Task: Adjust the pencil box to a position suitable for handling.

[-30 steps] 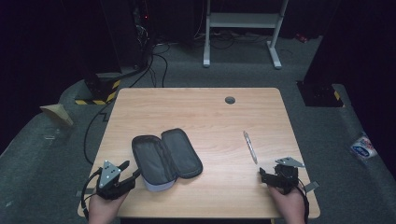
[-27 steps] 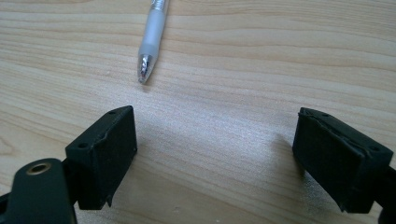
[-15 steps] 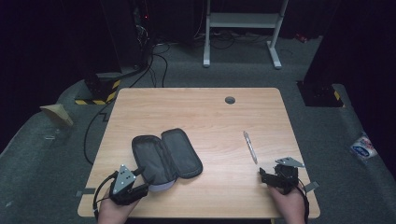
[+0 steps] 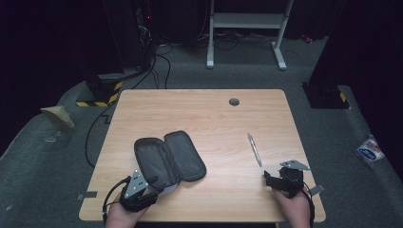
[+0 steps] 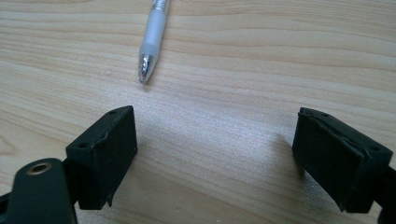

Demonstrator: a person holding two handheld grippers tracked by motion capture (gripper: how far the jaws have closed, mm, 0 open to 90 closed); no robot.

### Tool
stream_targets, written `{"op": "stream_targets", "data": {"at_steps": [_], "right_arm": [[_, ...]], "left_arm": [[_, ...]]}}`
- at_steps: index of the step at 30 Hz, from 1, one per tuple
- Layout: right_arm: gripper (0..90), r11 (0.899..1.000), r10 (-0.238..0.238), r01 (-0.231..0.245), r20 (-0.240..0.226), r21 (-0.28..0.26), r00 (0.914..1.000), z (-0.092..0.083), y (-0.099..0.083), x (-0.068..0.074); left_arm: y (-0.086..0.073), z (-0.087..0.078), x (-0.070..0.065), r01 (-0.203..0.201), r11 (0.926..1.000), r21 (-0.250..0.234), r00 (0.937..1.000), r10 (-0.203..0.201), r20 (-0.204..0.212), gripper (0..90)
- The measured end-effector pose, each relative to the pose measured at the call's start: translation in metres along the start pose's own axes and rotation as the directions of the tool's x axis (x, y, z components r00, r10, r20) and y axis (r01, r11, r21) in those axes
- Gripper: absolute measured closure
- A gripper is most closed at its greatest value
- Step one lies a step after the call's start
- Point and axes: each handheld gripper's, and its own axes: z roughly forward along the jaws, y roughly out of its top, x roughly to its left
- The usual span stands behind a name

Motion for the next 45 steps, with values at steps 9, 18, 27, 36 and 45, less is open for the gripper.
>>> {"op": "stream_targets", "data": {"at_steps": [9,18,27,36,45], "right_arm": [[13.5,1.0,0.0,0.0,0.0,0.0,1.0,0.0,0.0,0.0],[13.5,1.0,0.0,0.0,0.0,0.0,1.0,0.0,0.0,0.0],[13.6,1.0,0.002,-0.002,0.0,0.0,1.0,0.0,0.0,0.0],[13.8,1.0,0.002,-0.002,0.001,0.0,1.0,0.0,0.0,0.0],[13.8,1.0,0.001,-0.001,0.001,0.0,1.0,0.0,0.0,0.0]], "left_arm": [[-0.004,0.008,-0.007,-0.02,0.9993,0.031,0.9997,0.02,0.011,65.9],[-0.009,0.014,-0.005,-0.025,0.9971,0.072,0.9995,0.024,0.023,83.3],[-0.009,0.02,-0.01,-0.047,0.9957,0.08,0.9985,0.044,0.033,87.7],[-0.002,0.035,-0.016,-0.023,0.9976,0.065,0.9985,0.02,0.05,87.9],[0.02,0.063,-0.035,-0.049,0.9973,0.056,0.998,0.046,0.043,87.9]]}}
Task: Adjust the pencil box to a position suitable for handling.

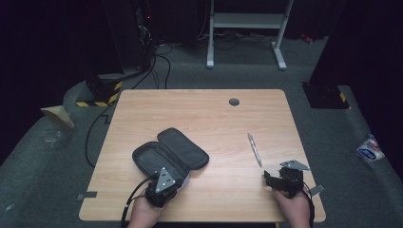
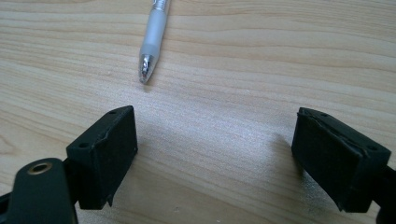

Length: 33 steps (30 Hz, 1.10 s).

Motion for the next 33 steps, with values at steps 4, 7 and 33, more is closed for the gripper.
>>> {"op": "stream_targets", "data": {"at_steps": [4,7,33], "right_arm": [[13.9,1.0,0.0,0.0,0.0,0.0,1.0,0.0,0.0,0.0],[13.8,1.0,0.0,0.0,0.0,0.0,1.0,0.0,0.0,0.0],[14.4,1.0,-0.003,0.003,-0.002,-0.002,1.0,0.0,0.0,0.0]], "left_arm": [[0.007,0.015,-0.006,0.006,0.9998,-0.017,0.9999,-0.006,0.012,87.9],[0.014,0.024,-0.01,0.017,0.9994,-0.03,0.9998,-0.016,0.012,87.9],[-0.005,-0.026,0.065,0.116,0.9902,-0.078,0.9817,-0.126,-0.143,71.3]]}}
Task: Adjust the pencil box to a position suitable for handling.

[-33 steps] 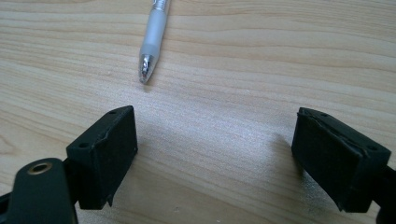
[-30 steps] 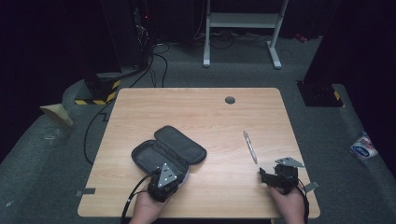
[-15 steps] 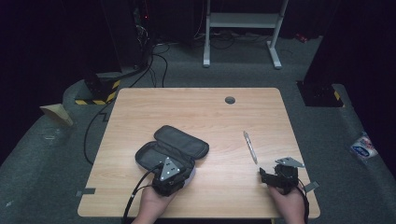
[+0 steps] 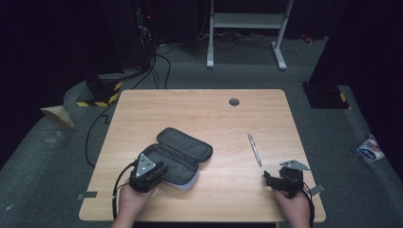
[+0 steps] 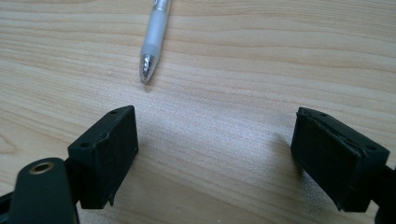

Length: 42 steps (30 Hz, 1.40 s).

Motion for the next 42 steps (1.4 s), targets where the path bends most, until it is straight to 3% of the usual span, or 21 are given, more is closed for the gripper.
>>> {"op": "stream_targets", "data": {"at_steps": [5,10,15,18,26,29,37,42], "right_arm": [[14.3,1.0,0.0,0.0,0.0,0.0,1.0,0.0,0.0,0.0],[14.4,1.0,0.001,-0.001,0.0,0.0,1.0,0.0,0.0,0.0],[14.4,1.0,0.001,-0.001,0.0,0.0,1.0,0.0,0.0,0.0],[14.3,1.0,0.0,0.0,0.0,0.0,1.0,0.0,0.0,0.0],[14.4,1.0,0.0,0.0,0.0,0.0,1.0,0.0,0.0,0.0],[14.4,1.0,0.0,0.0,0.0,0.0,1.0,0.0,0.0,0.0],[14.9,1.0,0.0,0.0,-0.002,-0.001,1.0,0.0,0.0,0.0],[18.8,1.0,-0.002,0.002,-0.002,-0.005,1.0,-0.001,-0.001,0.0]], "left_arm": [[-0.009,-0.01,0.026,0.04,0.999,-0.017,0.9971,-0.041,-0.064,71.9],[-0.018,-0.022,0.053,0.111,0.9923,-0.056,0.9845,-0.117,-0.13,71.6],[-0.025,-0.025,0.068,0.17,0.9828,-0.073,0.9732,-0.179,-0.145,69.9],[-0.029,-0.02,0.072,0.197,0.9788,-0.058,0.9701,-0.203,-0.134,68.8],[-0.033,-0.011,0.071,0.208,0.978,-0.019,0.9724,-0.209,-0.105,72.9],[-0.035,-0.009,0.069,0.191,0.9816,-0.002,0.9766,-0.19,-0.1,80.2],[-0.037,-0.007,0.062,0.161,0.9867,0.024,0.9849,-0.159,-0.069,85.3],[-0.036,-0.004,0.051,0.14,0.9895,0.037,0.9899,-0.139,-0.029,86.4]]}}
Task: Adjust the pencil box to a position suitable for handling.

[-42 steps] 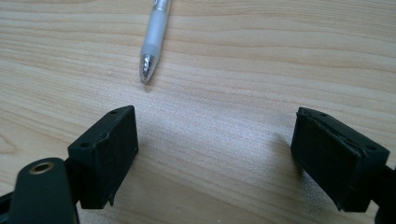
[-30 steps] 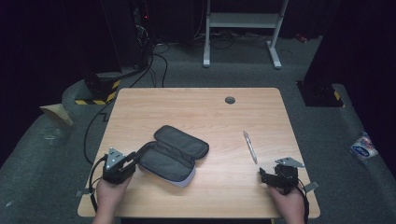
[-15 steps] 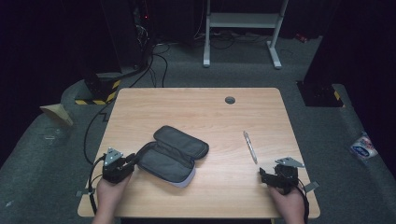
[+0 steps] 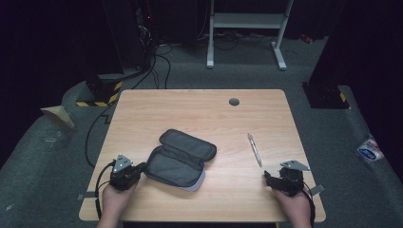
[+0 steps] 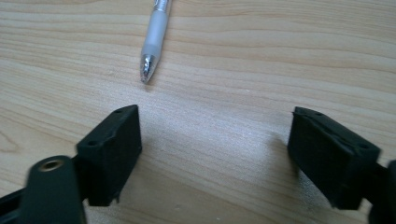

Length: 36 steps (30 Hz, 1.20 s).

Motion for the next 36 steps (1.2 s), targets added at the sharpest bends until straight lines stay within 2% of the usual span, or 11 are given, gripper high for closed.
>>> {"op": "stream_targets", "data": {"at_steps": [3,6,8,9,11,15,19,22,23,31,36], "right_arm": [[33.1,1.0,0.013,-0.013,0.006,-0.005,0.9999,-0.005,-0.001,-0.002],[34.4,1.0,0.023,-0.023,-0.007,-0.015,0.9997,-0.008,0.001,0.0],[34.3,0.999,0.008,-0.008,-0.012,-0.04,0.9999,-0.011,0.003,0.005],[34.4,0.998,-0.006,0.004,-0.026,-0.068,0.9996,-0.015,0.007,0.013],[34.4,0.997,-0.008,0.005,-0.036,-0.076,0.9993,-0.016,0.008,0.016],[35.4,0.994,-0.04,0.031,-0.083,-0.106,0.9957,-0.021,0.01,0.038],[37.8,0.99,-0.07,0.05,-0.147,-0.135,0.9867,-0.027,0.013,0.062],[40.7,0.986,-0.092,0.059,-0.211,-0.157,0.9732,-0.032,0.016,0.082],[40.7,0.986,-0.092,0.059,-0.211,-0.157,0.9732,-0.032,0.016,0.082],[42.0,0.978,-0.148,0.096,-0.295,-0.183,0.944,-0.039,0.017,0.115],[46.7,0.981,-0.156,0.113,-0.302,-0.155,0.9405,-0.035,0.014,0.121]], "left_arm": [[0.002,0.001,-0.008,-0.016,0.9999,-0.001,0.9996,0.016,0.025,86.4],[0.003,0.003,-0.018,-0.033,0.9995,0.003,0.9984,0.032,0.047,86.4],[0.004,0.003,-0.025,-0.049,0.9988,0.004,0.9968,0.049,0.063,86.6],[0.004,0.004,-0.027,-0.058,0.9983,0.005,0.9961,0.057,0.066,86.6],[0.005,0.005,-0.033,-0.07,0.9975,0.007,0.9943,0.069,0.081,86.5],[0.005,0.008,-0.044,-0.093,0.9957,0.01,0.9892,0.091,0.115,86.4],[0.006,0.011,-0.057,-0.125,0.9921,0.013,0.9819,0.121,0.146,85.9],[0.007,0.013,-0.064,-0.143,0.9895,0.016,0.9763,0.139,0.166,85.3],[0.007,0.013,-0.066,-0.146,0.9892,0.018,0.974,0.14,0.178,85.3],[0.008,0.016,-0.079,-0.15,0.9885,0.018,0.9602,0.141,0.241,84.3],[0.008,0.016,-0.084,-0.162,0.9867,0.016,0.9533,0.152,0.261,84.6]]}}
